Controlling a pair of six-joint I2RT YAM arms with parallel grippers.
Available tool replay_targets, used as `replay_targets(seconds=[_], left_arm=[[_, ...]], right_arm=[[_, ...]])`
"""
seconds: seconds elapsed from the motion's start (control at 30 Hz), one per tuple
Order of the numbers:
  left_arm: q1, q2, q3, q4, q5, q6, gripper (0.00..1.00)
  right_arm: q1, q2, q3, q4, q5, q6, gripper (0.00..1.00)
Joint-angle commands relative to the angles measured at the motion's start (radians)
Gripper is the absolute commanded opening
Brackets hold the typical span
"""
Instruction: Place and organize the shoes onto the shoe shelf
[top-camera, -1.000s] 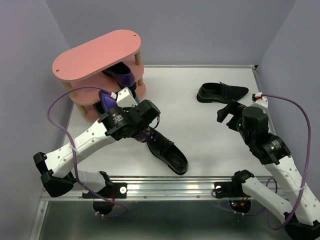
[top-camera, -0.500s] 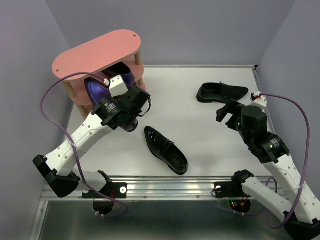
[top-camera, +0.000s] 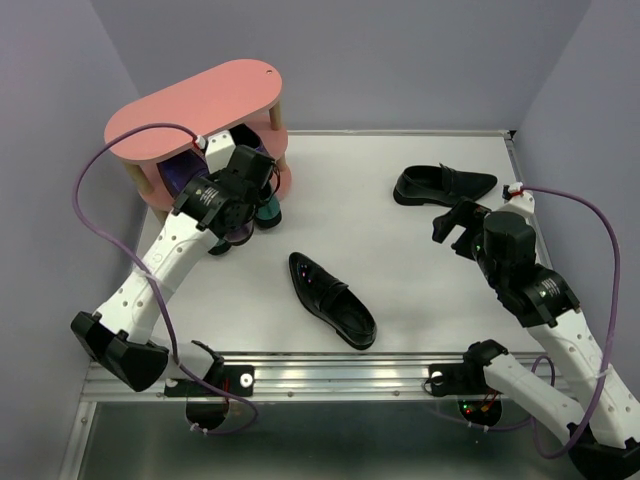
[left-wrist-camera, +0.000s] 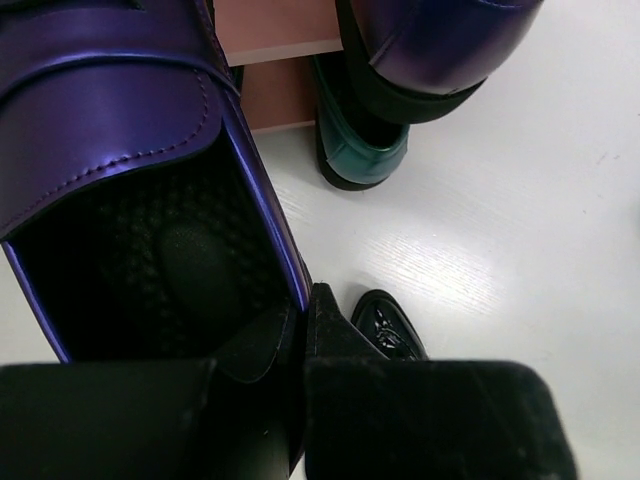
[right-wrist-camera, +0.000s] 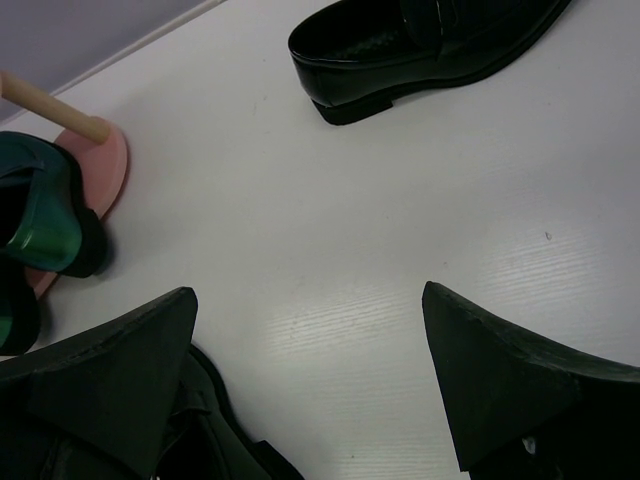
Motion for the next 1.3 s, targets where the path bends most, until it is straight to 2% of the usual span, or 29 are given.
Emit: replay_targets(seconds=[0.0, 0.5, 0.93, 1.27], left_arm=[[0.041, 0.014, 0.063, 0.081, -0.042, 0.120, 0.00], [0.232, 0.081, 0.115, 0.188, 0.118, 0.358, 0.00], [0.321, 0.156, 0.179, 0.242, 0.247, 0.499, 0.00], [0.373, 0.202, 0.227, 0.259, 0.296, 0.536, 0.00]], right_arm=[[-0.007, -0.020, 0.013, 0.041, -0.003, -0.017, 1.00], [-0.007, -0.040, 0.013, 0.029, 0.006, -0.022, 1.00], [-0.007, -0.044, 0.013, 0.023, 0.010, -0.022, 1.00], [-0.007, -0.041, 0.014, 0.018, 0.015, -0.023, 1.00]])
